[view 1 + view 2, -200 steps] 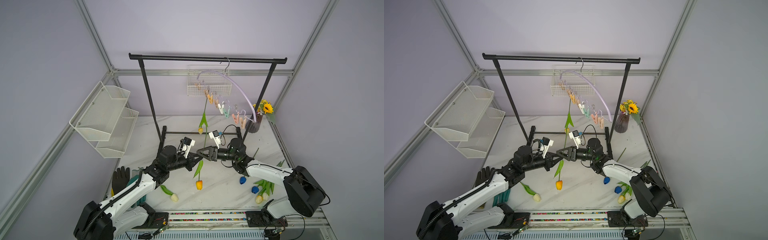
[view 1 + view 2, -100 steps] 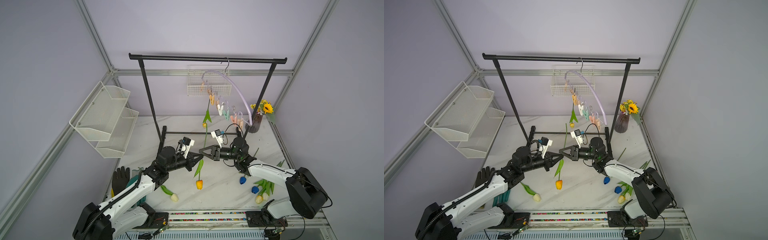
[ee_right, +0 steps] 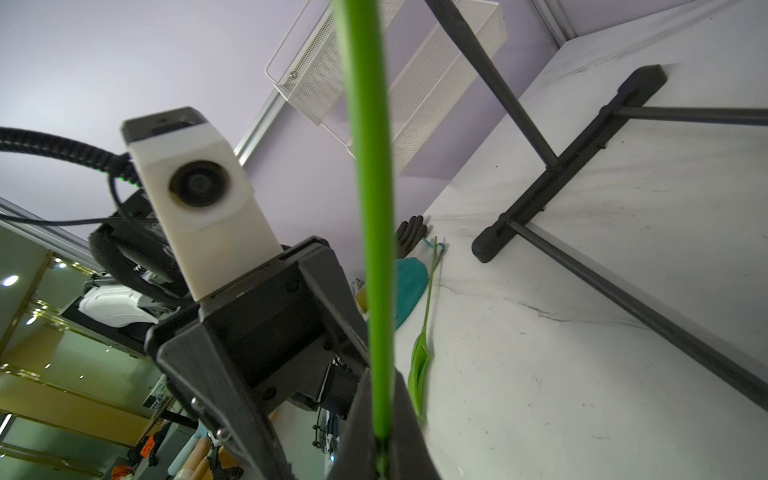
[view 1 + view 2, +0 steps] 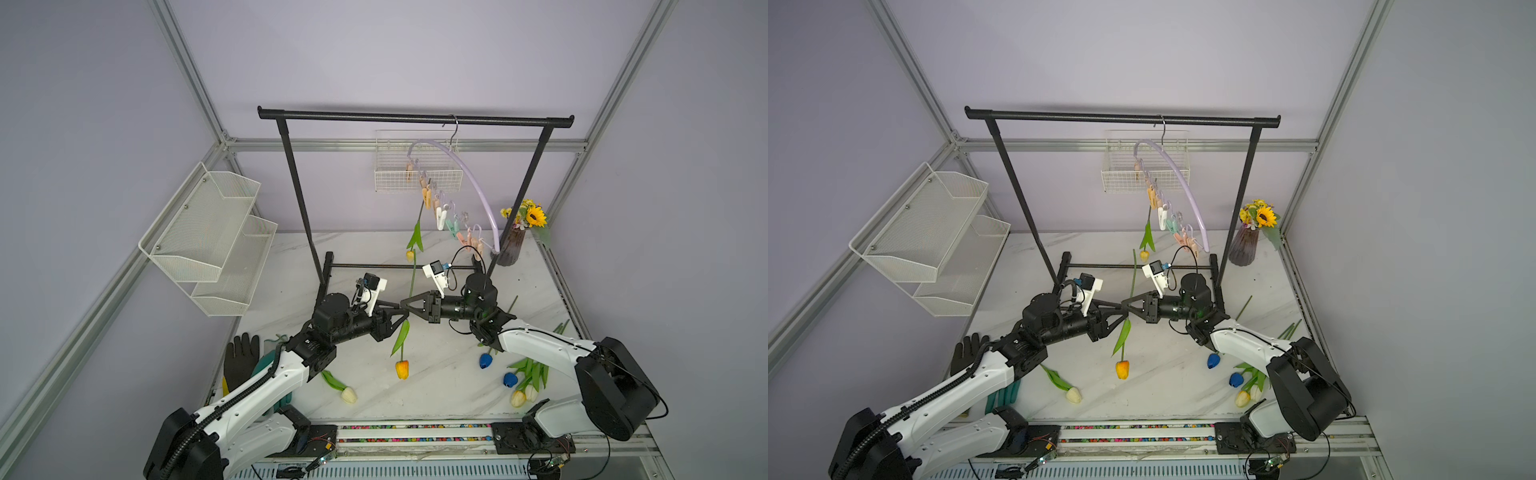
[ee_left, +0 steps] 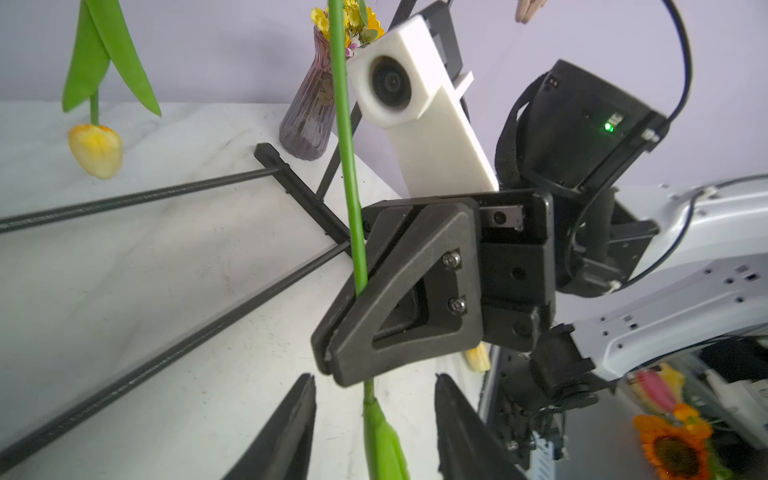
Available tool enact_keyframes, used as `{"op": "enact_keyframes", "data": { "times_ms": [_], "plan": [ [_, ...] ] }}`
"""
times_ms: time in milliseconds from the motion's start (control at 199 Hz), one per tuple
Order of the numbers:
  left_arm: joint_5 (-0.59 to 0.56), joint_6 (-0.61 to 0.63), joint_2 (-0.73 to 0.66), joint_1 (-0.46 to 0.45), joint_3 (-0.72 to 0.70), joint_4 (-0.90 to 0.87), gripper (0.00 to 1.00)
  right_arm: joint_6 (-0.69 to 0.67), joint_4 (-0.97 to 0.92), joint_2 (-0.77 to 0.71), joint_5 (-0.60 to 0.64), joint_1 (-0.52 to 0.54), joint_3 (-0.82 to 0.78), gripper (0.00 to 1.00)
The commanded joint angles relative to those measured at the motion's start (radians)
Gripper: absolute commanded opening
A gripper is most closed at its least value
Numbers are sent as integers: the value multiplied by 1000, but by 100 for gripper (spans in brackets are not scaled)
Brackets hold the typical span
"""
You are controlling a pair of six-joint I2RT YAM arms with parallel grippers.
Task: Dry the flowers on a clothes hanger
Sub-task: Pick up the flower at the center of the board, then open the clamp at the hanger.
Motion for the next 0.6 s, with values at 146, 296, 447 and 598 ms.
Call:
{"op": "enact_keyframes", "data": {
  "times_ms": [146,296,447,598],
  "plan": [
    [-108,71,13,54,166,-44,67,-202,-262,-81,235,-5,-12,0],
    [-123,102,84,101,270,-39,68,-205,-318,-90,416,-13,-42,0],
    [-133,134,181,140,399,-46,69,-201,-381,-97,607,-28,-36,0],
    [-138,178,276,153,522,-33,68,-166,-412,-97,784,-68,-24,0]
  ]
}}
